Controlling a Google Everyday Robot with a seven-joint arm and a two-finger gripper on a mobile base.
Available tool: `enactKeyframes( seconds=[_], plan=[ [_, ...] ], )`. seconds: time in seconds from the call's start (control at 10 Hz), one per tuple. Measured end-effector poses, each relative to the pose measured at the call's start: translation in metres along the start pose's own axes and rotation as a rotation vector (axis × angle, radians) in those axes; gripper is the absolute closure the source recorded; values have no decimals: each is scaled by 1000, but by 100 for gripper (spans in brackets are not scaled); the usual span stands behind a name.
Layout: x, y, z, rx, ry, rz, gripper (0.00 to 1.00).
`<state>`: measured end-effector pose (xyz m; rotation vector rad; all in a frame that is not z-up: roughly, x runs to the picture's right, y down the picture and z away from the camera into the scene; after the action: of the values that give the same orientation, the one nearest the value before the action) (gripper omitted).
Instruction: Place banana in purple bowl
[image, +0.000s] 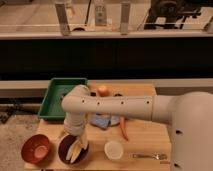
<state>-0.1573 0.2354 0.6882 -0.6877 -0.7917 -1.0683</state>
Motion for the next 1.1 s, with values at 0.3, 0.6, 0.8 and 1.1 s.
enactKeyframes(
  seconds=[0.3,0.6,0.8,1.1],
  plan=[
    [-3,1,-7,14,-32,-18,20],
    [-3,0,-6,14,-32,-20,20],
    [-3,0,-6,15,-32,-19,20],
    [-4,0,-6,14,-33,-20,20]
  ],
)
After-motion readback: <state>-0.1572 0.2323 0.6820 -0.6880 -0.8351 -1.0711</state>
